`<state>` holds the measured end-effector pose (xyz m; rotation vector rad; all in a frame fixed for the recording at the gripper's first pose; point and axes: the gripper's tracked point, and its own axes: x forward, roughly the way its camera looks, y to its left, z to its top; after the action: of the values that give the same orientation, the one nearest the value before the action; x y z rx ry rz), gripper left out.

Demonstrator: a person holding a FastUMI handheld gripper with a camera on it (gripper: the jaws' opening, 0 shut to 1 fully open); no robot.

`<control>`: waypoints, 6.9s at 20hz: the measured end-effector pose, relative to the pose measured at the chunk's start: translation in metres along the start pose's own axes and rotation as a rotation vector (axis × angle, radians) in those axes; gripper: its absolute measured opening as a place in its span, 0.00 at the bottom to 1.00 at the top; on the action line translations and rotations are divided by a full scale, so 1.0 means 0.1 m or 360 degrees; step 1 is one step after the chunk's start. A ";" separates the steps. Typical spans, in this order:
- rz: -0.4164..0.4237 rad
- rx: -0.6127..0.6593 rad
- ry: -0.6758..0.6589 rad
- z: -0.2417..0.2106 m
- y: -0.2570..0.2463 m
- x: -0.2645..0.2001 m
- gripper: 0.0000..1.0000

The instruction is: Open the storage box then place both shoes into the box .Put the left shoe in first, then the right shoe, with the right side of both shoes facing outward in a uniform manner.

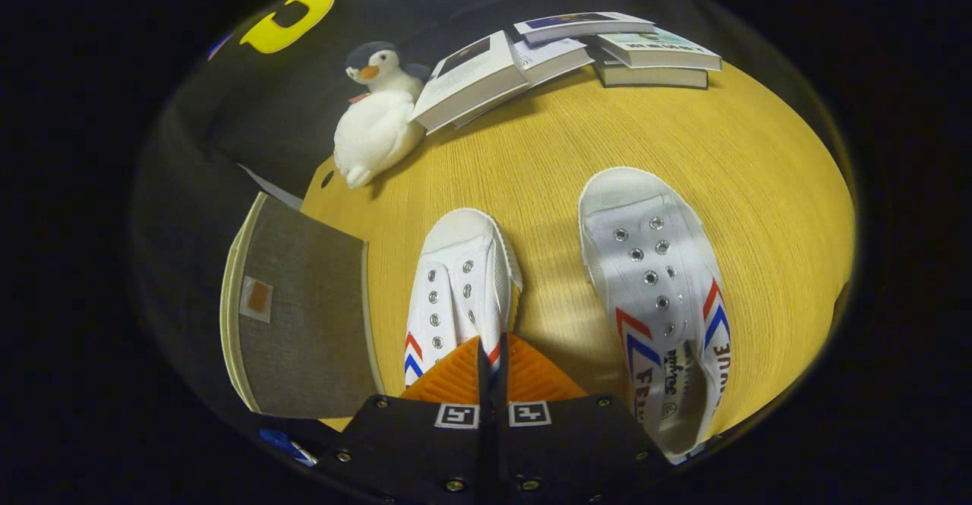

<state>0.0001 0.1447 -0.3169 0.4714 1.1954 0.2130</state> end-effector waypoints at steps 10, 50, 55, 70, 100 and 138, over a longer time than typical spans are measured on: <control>0.0168 -0.0041 -0.0049 0.27 0.77 -0.60 0.00; 0.0149 -0.0398 0.0102 -0.41 2.87 0.35 0.00; 0.0077 -0.0327 0.0160 -0.56 2.80 0.56 0.00; 0.0270 -0.0603 0.0034 -0.47 2.91 0.21 0.96; -0.0219 -0.0636 -0.0514 1.08 0.15 -1.19 0.96; -0.0591 -0.0571 0.0035 0.17 -1.39 -0.42 0.69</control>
<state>-0.0114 0.0010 -0.3406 -0.0687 1.2123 0.1082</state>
